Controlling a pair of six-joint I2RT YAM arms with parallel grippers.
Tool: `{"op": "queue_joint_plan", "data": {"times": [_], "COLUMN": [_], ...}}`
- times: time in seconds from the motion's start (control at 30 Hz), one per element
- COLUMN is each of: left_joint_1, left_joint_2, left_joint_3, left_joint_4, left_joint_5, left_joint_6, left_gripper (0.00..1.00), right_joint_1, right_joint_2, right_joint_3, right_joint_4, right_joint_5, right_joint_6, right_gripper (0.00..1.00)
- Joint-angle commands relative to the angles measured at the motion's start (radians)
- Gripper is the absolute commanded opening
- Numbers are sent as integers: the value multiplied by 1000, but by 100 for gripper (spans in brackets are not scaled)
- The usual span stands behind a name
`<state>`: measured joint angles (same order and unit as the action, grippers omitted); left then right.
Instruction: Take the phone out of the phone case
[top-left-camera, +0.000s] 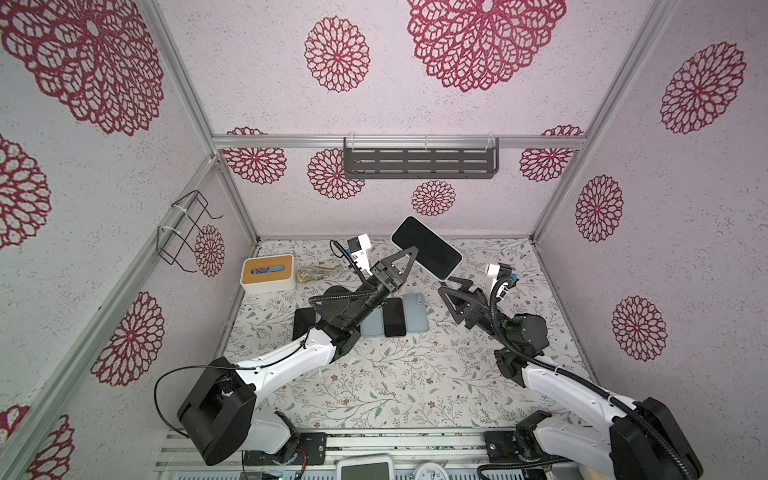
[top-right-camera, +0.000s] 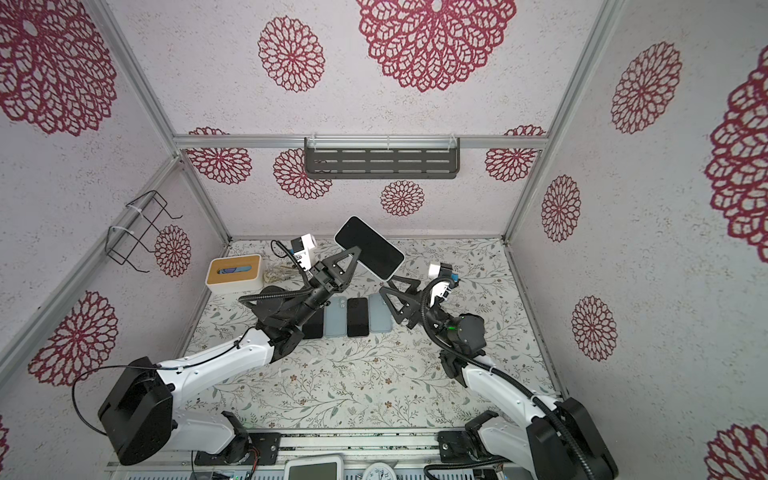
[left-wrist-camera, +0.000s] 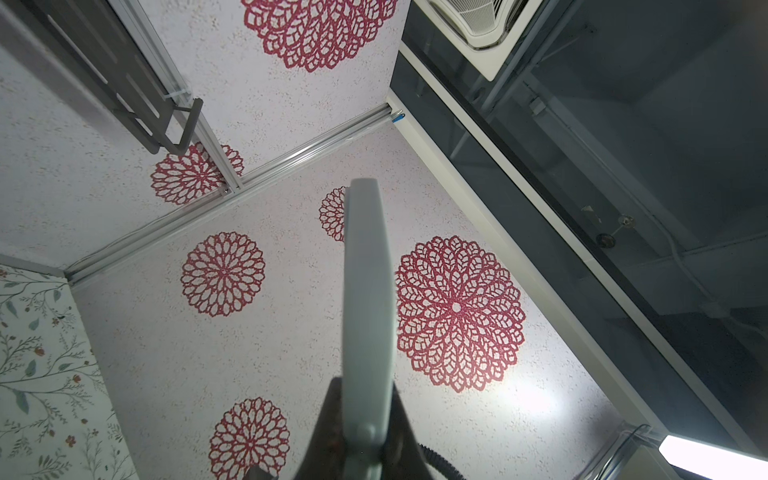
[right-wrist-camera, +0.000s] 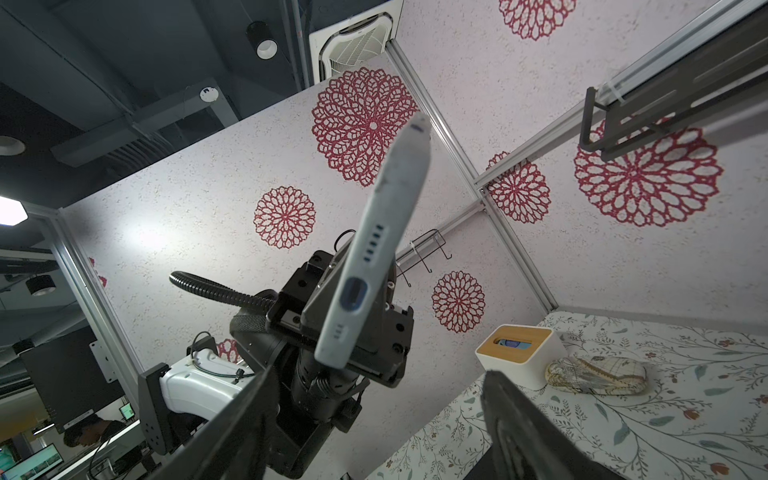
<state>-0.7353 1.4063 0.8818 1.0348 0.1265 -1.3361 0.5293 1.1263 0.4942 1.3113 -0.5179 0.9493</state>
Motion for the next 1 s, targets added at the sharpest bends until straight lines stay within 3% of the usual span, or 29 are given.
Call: {"op": "queue_joint_plan", "data": {"times": [0.0,0.33,0.53,0.6,0.73,0.97], "left_joint_1": [-7,-9,-10,-10,-11,-13], "left_joint_2": [-38,-55,-58,-61,-64,-110], "left_joint_3": [-1,-20,-23,-27,-29,-2], "left_joint_4": [87,81,78,71,62,-105], "left_joint_5": [-12,-24,-16,-19,-25,-80], "left_joint_6": [5,14,14,15,11,-3], "left_gripper": [0,0,0,0,0,0], "right_joint_1": [6,5,2,0,0,4], "right_joint_2": [10,4,28,34,53,65], "right_joint_3": [48,62,78,81,88,74], "right_joint_4": [100,106,116,126,143,146], "right_joint_5": [6,14,7,6,-7,-53], "right_joint_6": [36,46,66,74,95,96], "right_gripper": [79,73,47,32,13,12]}}
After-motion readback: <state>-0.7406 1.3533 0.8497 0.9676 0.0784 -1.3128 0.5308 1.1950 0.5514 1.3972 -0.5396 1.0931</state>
